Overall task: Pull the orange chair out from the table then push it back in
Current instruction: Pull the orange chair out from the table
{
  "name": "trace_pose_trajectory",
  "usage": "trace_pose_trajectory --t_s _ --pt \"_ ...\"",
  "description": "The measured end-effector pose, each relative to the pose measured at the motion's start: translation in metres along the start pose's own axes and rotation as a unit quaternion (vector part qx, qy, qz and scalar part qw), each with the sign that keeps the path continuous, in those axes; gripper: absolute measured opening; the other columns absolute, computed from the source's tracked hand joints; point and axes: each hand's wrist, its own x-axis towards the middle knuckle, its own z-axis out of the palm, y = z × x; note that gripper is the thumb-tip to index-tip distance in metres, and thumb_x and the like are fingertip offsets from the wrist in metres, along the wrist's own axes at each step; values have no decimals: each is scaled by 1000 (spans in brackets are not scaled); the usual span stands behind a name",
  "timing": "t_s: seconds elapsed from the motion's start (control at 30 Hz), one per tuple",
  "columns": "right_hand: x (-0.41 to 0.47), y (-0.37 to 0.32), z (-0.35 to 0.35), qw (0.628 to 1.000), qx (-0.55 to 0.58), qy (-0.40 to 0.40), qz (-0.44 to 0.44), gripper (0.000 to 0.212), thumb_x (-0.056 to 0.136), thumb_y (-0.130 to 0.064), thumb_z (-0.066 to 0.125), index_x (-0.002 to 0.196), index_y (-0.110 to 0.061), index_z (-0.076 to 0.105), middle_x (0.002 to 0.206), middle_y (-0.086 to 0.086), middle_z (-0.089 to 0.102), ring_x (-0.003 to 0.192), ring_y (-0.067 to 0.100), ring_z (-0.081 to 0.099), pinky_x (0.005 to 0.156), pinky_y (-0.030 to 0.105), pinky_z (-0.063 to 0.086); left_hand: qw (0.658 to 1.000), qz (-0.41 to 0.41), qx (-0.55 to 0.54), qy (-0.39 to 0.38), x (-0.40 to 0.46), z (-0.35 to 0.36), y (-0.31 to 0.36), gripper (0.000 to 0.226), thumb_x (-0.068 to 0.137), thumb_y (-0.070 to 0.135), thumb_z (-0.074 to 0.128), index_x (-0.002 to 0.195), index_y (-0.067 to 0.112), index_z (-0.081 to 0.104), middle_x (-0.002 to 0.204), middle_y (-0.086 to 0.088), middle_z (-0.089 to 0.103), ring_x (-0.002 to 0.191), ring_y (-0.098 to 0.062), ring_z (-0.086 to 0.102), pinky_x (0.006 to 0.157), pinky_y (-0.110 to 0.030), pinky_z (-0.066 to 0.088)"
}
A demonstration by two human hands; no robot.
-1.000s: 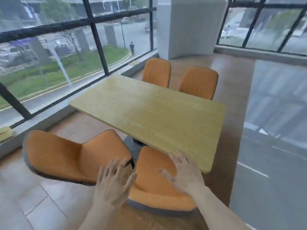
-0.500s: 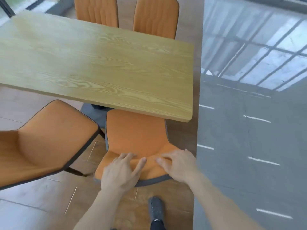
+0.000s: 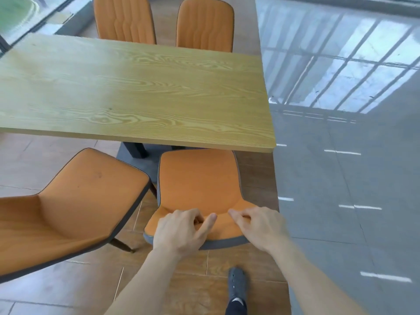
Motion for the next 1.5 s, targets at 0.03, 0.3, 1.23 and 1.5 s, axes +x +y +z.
trace_pose_trajectory --t_s 0.03,0.3,1.23,1.5 --pt "-6 -8 2 1000 -1 0 4 93 78 -98 2 106 -50 77 104 -13 78 96 17 70 67 32 38 1000 8 -1 -1 -4 -4 -6 64 86 86 15 62 35 44 57 7 57 57 -12 56 60 -36 52" --pt "-42 -61 22 1000 -3 14 26 100 82 -93 -2 112 -42 78 98 -14 78 94 11 69 81 32 52 999 49 4 5 -24 -23 -54 73 82 90 10 64 34 54 59 11 60 57 -7 56 52 -27 39" --pt "-42 -75 21 998 -10 -16 65 94 84 -91 2 113 -42 76 103 -15 75 96 12 67 83 36 51 999 23 -1 -31 -22 -27 -65 75 84 90 14 96 37 65 85 18 70 77 -7 64 70 -35 55" --pt "-39 -75 7 989 -28 -134 52 100 83 -89 -2 158 -36 37 168 2 34 155 25 26 126 54 19 998 19 10 -66 -28 -34 -62 78 89 86 13 138 37 49 128 13 61 124 -14 53 116 -40 32"
